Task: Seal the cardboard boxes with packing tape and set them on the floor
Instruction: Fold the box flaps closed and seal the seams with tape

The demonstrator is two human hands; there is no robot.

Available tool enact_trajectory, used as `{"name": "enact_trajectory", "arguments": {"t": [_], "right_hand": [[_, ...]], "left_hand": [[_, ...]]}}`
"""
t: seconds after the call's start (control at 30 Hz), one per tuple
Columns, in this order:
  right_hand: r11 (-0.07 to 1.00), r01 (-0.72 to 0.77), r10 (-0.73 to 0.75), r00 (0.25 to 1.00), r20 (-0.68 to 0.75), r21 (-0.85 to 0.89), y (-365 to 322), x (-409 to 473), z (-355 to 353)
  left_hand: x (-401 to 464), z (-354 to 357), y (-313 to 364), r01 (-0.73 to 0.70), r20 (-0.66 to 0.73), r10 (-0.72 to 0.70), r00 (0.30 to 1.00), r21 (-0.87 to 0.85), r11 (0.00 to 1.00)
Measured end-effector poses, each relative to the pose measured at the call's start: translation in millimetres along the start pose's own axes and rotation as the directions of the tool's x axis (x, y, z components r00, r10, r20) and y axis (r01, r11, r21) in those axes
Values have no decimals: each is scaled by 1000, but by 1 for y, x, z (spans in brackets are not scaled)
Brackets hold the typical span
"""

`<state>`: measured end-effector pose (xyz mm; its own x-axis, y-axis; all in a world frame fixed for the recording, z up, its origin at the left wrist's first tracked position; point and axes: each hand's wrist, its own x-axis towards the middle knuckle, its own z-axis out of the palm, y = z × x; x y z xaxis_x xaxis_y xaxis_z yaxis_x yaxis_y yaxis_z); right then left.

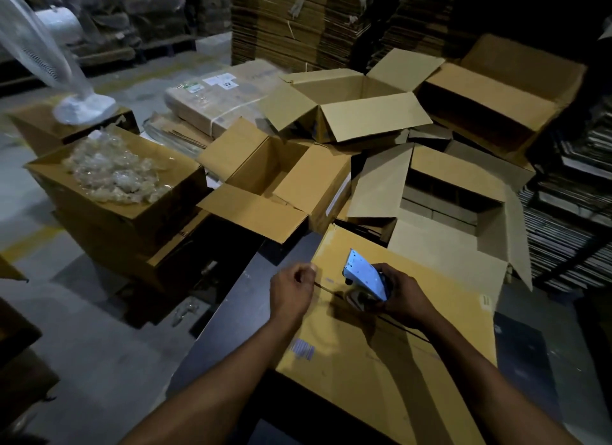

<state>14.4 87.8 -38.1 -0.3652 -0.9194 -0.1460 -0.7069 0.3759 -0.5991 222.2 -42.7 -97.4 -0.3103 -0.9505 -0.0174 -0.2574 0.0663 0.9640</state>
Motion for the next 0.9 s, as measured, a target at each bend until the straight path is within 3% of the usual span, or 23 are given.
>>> {"name": "enact_trajectory", "arguments": {"t": [0.03,0.07,0.1,0.17,0.23,0.3,0.4,0.47,0.53,0.63,0.77,0.9], "right_hand": [[1000,3,-3,1000,3,4,1,0,0],[1000,8,-8,1000,6,6,1,0,-1],[1000,17,-17,1000,12,7,1,1,-1],[999,37,-37,999,25,-2,1,1,-3],[999,50,-49,998,36,-8,0,1,-4],[998,59,-59,997,47,8,0,1,-5],[997,72,-72,995,68,4,-2,1,-5],[996,87,-85,992,94,-22,-6,3,-6],[984,107,-85,984,155,-143,-10,3,-13],[907,159,-61,966,251,-391,1,-4,-37],[865,144,49,930,365,-481,11,-17,-54],[823,133,85,932,353,-552,4,-17,-43]], "left_hand": [[2,1,12,249,117,-228,967,-218,944],[4,2,24,479,283,-399,872,-327,815],[7,3,32,633,428,-485,763,-342,694],[10,6,41,772,580,-539,610,-283,569],[9,9,45,790,627,-526,574,-257,556],[5,11,50,753,602,-505,618,-270,600],[6,11,51,583,431,-450,782,-252,772],[14,9,43,390,310,-355,882,-55,919],[25,-3,33,274,208,-298,932,139,952],[52,-37,14,322,130,-333,934,102,941],[69,-59,-3,423,246,-424,872,58,904],[65,-47,-17,413,227,-421,878,83,907]]}}
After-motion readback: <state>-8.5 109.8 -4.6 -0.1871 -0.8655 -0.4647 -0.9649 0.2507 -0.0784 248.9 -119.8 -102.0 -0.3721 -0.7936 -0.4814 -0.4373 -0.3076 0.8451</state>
